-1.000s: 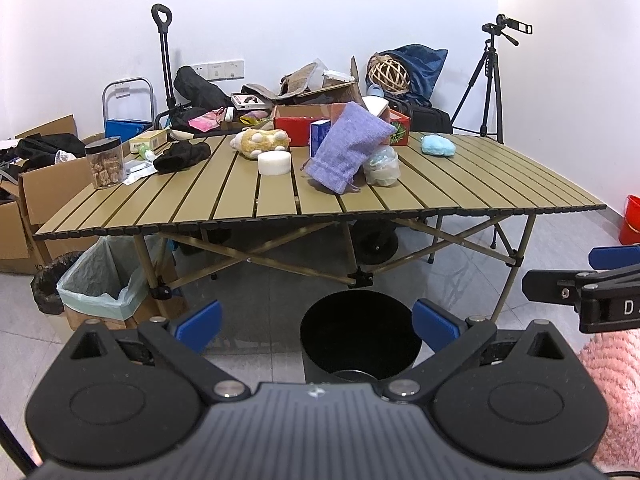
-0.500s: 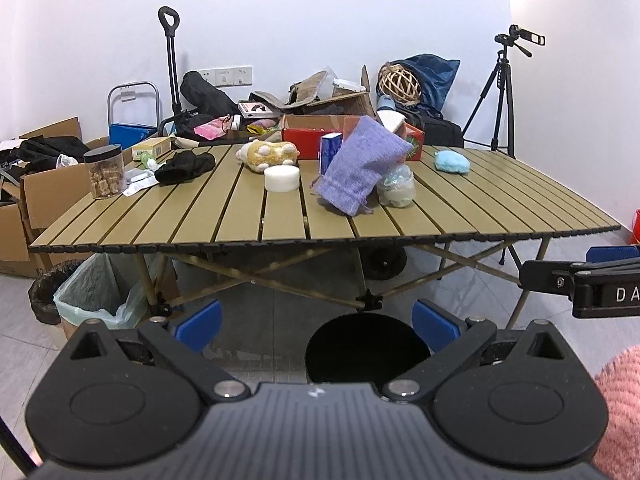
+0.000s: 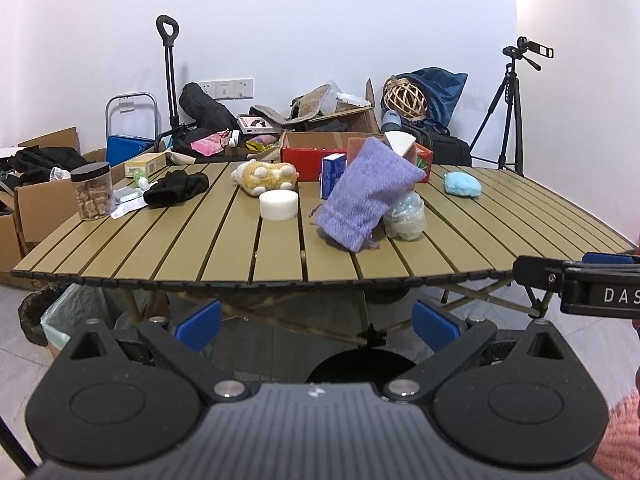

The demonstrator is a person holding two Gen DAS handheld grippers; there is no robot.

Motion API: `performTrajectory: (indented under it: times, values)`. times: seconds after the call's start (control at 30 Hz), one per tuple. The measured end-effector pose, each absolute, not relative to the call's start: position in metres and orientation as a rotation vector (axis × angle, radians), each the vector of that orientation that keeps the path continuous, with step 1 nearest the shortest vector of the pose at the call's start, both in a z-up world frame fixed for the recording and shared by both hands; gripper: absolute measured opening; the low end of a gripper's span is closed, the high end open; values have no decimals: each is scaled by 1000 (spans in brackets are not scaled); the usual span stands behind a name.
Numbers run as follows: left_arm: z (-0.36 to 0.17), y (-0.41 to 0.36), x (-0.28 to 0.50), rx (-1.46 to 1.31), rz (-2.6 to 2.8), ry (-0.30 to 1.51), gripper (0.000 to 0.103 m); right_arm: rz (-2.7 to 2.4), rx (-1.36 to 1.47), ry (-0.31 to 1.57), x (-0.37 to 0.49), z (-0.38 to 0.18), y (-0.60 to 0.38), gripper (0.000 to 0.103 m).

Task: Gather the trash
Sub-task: 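Reach the left tool to the purple burlap bag while the right tool approaches the white paper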

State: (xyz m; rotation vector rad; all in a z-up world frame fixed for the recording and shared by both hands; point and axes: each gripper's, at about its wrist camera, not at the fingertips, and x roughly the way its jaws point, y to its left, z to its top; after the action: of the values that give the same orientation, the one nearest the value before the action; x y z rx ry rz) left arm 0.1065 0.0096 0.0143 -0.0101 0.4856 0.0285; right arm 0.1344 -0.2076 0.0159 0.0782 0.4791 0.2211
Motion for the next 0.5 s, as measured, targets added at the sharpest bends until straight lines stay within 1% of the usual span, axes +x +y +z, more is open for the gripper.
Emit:
performTrajectory:
  times: [0.5]
  values:
    - [2, 1, 188, -16, 47, 462, 103, 159, 51, 366, 214, 3, -206, 103]
